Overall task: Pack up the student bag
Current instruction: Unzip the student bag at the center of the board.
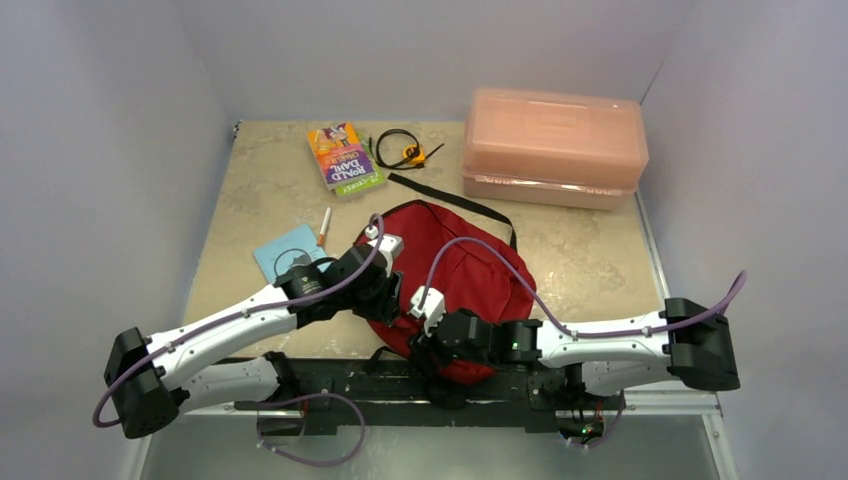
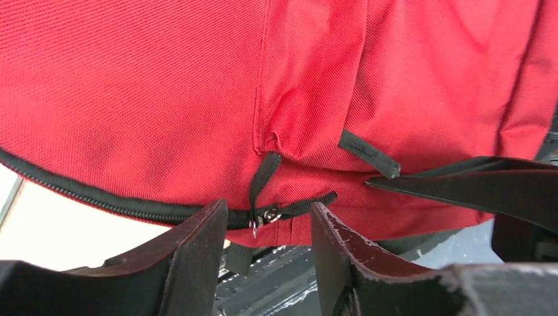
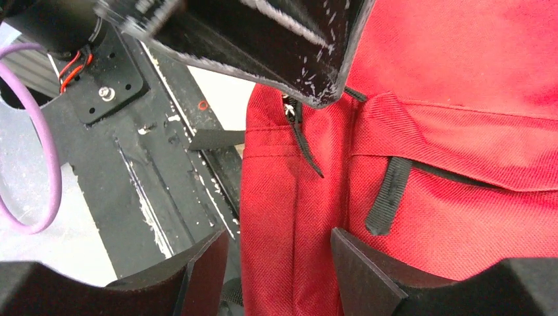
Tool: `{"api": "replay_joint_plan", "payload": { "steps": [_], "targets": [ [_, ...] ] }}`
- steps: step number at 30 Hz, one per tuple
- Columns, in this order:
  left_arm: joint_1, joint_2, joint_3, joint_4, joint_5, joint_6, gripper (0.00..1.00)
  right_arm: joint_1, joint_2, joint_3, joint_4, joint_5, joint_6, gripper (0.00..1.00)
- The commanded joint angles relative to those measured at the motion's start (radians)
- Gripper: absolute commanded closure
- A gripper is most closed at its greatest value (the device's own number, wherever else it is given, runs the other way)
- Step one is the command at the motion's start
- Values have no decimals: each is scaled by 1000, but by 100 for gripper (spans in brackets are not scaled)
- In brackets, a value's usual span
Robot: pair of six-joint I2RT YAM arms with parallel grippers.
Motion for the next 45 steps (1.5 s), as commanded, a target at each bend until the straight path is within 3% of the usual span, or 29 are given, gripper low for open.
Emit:
{"api": "replay_joint_plan", "payload": {
  "steps": [1,10,15,16,19,20,25,34,39,45],
  "targets": [
    [-7,52,25,69,-24,77,53,3,-49,-28,116,56,18,37],
    [-23,103,-34,94,-56,87,58,3,-43,-30,119,69,47,36],
    [-33,155,-26,92,-83,92,68,4,-31,-28,105,92,84,36],
    [-37,159,-21,85,-97,92,72,4,-26,-26,100,98,91,36],
    [-42,159,-14,48,-169,71,98,3,1,-17,89,112,107,35],
    [-42,153,-11,31,-198,59,100,3,16,-11,87,113,111,35],
    [-47,26,-21,-1,-287,-23,100,5,89,23,80,125,116,32],
    [-48,-349,-29,70,-283,-113,100,5,116,39,191,255,32,25],
    [-48,-374,28,20,-281,-133,100,5,94,32,341,250,-120,25],
    [-48,-377,80,7,-251,-148,100,8,40,100,378,142,-218,27]
  ]
}}
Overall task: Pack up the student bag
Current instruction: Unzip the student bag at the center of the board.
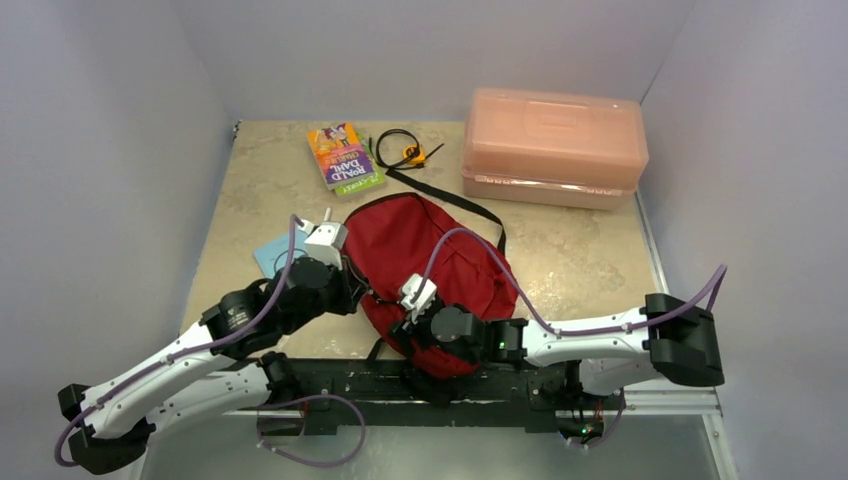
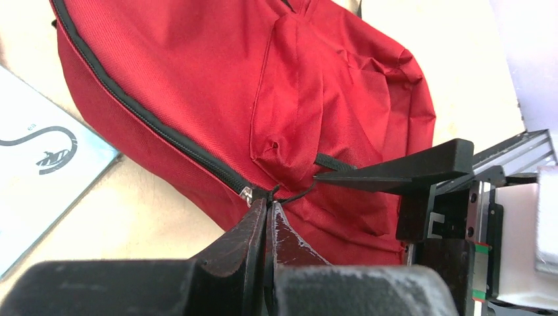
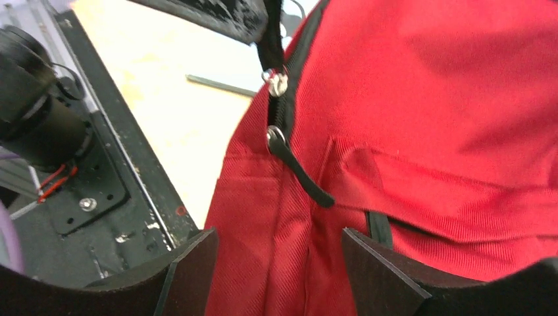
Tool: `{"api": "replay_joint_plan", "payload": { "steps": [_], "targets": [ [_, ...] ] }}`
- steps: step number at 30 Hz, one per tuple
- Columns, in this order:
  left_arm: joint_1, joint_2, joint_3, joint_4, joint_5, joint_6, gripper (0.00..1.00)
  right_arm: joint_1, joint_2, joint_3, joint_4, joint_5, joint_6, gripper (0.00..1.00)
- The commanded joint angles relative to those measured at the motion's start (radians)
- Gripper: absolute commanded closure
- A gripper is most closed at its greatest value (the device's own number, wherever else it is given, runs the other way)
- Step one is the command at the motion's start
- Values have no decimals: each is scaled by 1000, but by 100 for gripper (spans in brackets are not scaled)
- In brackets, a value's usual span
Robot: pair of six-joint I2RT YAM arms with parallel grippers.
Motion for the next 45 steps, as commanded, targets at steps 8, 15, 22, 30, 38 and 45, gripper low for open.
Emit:
{"api": "replay_joint_plan", "payload": {
  "steps": [8,15,22,30,38,45],
  "targets": [
    [-4,14,94,82,68,-34,100,6,-75,131,98,-4,-106,21],
    [-2,23,94,105,78,-31,100,6,44,128,141,80,-114,25],
    [-3,3,83,87,3,-65,100,6,94,77,159,126,-115,71],
    [93,97,174,-230,-321,-170,100,-3,27,-38,164,-151,-341,100],
    [396,140,157,-117,-208,38,100,-24,-198,-218,184,-223,-415,100],
    [503,139,170,81,151,225,100,-46,-391,-336,225,-190,-349,76]
  ]
}}
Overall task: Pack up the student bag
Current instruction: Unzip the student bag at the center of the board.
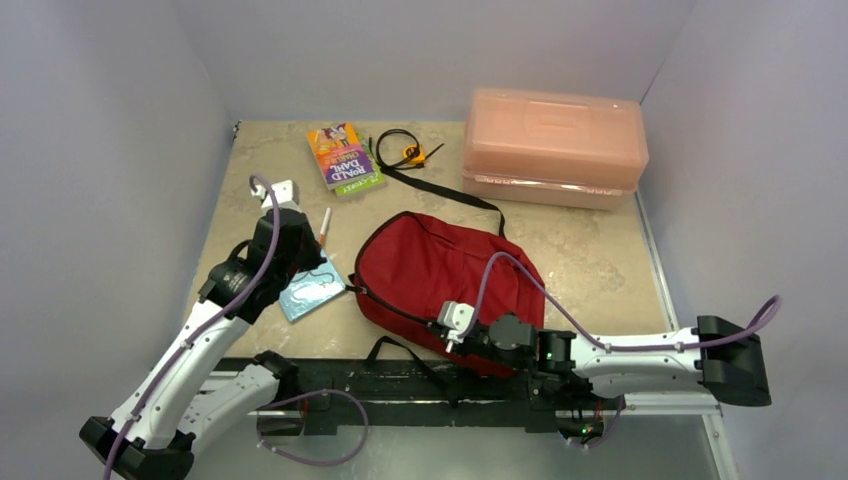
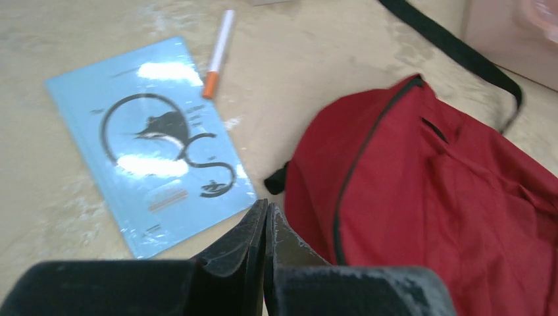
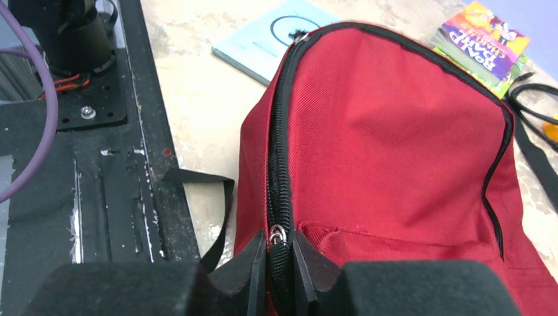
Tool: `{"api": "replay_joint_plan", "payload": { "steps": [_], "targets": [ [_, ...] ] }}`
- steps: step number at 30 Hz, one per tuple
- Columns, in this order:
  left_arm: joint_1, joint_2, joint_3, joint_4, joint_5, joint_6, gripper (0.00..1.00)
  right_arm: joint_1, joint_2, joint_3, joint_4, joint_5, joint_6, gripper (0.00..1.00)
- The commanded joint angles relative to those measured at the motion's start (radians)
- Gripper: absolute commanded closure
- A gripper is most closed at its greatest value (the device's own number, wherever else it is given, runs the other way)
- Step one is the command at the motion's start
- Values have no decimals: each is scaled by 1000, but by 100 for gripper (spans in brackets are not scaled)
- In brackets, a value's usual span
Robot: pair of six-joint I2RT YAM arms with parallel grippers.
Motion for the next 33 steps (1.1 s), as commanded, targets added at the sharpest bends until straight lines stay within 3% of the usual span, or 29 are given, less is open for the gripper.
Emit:
{"api": "replay_joint_plan", "payload": {
  "steps": [1,3,7,11,14,19,26,33],
  "targets": [
    [11,-26,31,215,310,150,100,-7,-79,-37,79,13,33,78],
    [11,-32,25,228,392,137,100,-8,-86,-22,43,20,40,100],
    [11,-13,7,176,557,151,97,-8,-109,-45,35,16,46,100],
    [11,-72,-114,164,612,115,51,-8,-146,-55,26,58,61,100],
    [11,-145,-198,167,655,104,34,-7,-175,-64,23,77,73,100],
    [4,-183,-276,234,761,110,24,-8,-217,-72,9,66,82,100],
    [-5,-68,-314,414,920,123,19,-8,-352,-84,-66,97,113,100],
    [-120,1,-244,360,780,191,19,-8,-383,-89,-86,98,123,100]
  ]
}}
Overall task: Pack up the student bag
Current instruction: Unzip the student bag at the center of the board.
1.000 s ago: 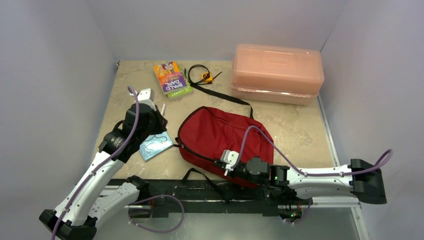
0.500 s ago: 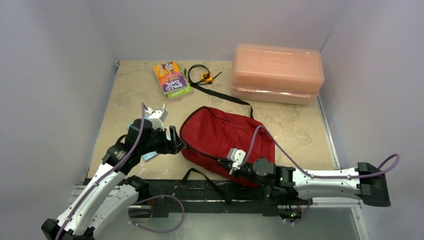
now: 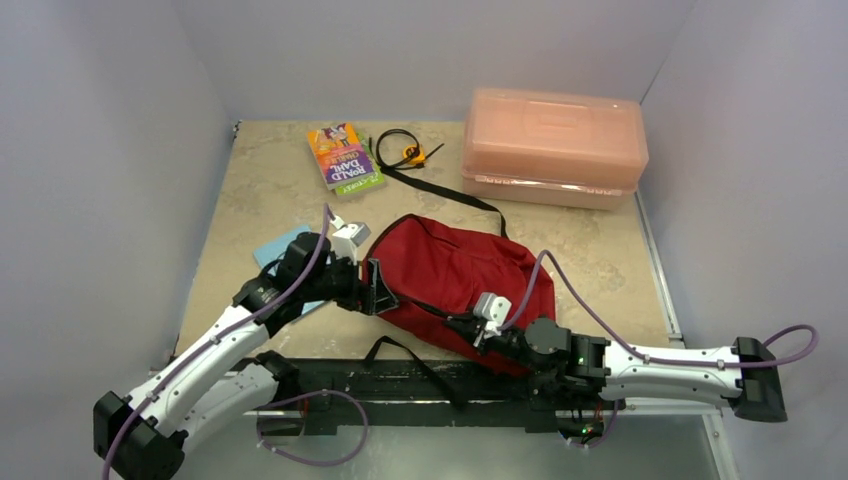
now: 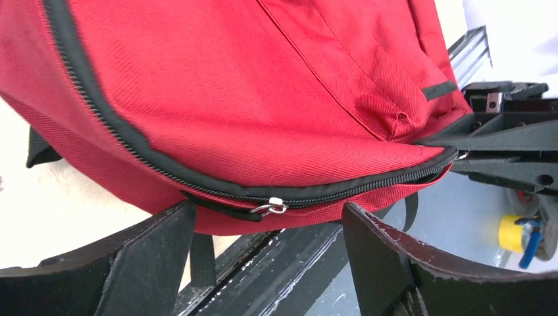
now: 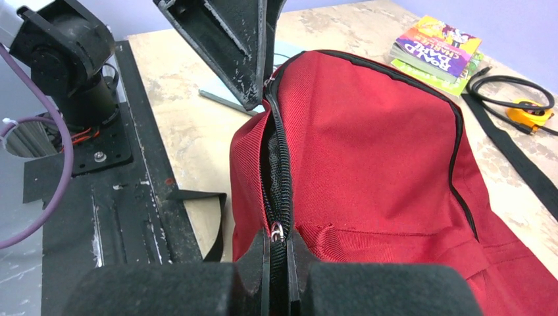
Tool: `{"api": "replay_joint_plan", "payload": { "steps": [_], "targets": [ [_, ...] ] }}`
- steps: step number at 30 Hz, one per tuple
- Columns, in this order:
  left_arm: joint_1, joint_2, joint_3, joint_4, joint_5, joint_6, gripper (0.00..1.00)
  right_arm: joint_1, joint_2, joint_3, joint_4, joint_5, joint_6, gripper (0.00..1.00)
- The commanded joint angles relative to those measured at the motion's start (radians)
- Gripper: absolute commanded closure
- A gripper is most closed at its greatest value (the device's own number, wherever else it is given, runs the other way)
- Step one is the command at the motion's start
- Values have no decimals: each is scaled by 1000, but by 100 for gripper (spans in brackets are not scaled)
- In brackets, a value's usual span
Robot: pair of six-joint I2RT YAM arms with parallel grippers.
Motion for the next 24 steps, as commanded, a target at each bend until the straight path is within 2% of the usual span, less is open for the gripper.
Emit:
{"api": "replay_joint_plan", "payload": {
  "steps": [1,5,9,13,15,18,24],
  "targets": [
    [-67,25,71,5,-64,74,19,-2,-14,2,48,34,21,100],
    [-106,59,113,-44,-76,129,22,-2,-16,-1,52,37,19,100],
    [-116,73,116,-62,-69,123,43,-2,-33,-7,50,48,22,100],
    [-117,60,105,-70,-101,116,55,-2,-54,-15,53,59,24,100],
    [-118,58,110,-83,-134,122,53,-2,-59,-19,53,63,26,100],
    [-126,47,122,-95,-183,132,44,-2,-66,-20,52,64,26,100],
    [-202,23,92,36,-283,155,41,-2,-96,-30,52,81,25,100]
  ]
}}
